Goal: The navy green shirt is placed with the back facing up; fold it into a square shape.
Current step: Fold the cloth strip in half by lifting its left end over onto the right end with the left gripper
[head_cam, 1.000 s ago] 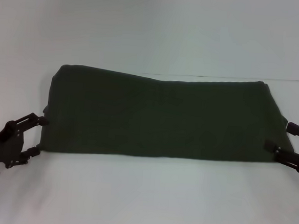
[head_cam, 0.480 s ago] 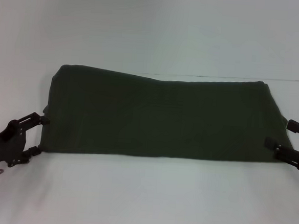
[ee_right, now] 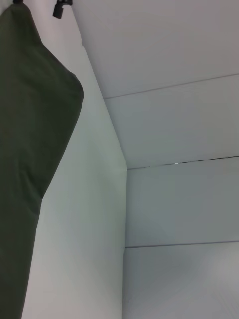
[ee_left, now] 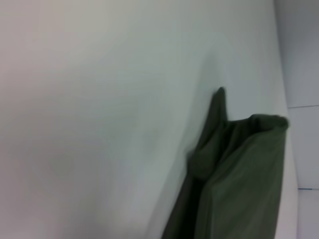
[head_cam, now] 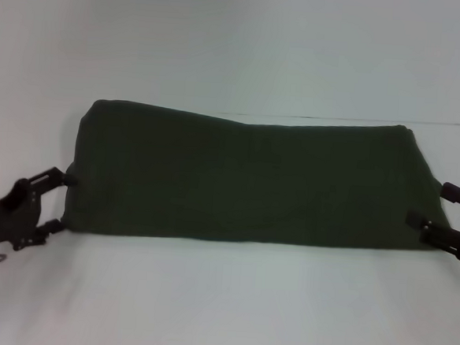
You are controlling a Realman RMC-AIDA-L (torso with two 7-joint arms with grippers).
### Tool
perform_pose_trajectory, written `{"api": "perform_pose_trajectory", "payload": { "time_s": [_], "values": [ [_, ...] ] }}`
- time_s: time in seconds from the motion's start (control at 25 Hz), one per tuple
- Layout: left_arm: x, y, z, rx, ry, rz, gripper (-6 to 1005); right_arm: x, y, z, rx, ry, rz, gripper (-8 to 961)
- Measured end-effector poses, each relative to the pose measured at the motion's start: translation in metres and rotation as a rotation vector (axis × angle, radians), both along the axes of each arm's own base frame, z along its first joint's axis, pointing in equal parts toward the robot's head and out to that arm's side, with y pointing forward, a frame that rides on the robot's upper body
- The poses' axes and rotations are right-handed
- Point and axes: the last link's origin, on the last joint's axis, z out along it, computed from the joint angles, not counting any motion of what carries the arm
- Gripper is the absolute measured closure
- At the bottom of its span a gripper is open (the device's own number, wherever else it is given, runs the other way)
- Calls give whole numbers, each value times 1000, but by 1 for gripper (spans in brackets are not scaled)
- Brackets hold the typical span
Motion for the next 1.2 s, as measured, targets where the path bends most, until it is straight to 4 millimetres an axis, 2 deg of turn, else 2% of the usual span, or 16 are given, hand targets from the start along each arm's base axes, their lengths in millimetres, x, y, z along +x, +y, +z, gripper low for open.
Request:
{"api": "perform_pose_trajectory", "payload": {
  "time_s": [0.28, 0.68, 1.2],
  "values": [
    [-2, -6, 10, 4, -11, -12, 50, 0, 0, 1, 2, 1, 0, 8],
    [-7, -14, 4, -7, -24, 6, 50, -2, 3, 0, 0, -2, 4, 8],
    [-4, -8, -4, -12, -24, 20, 50, -3, 5, 0, -1, -5, 8, 8]
  ]
}}
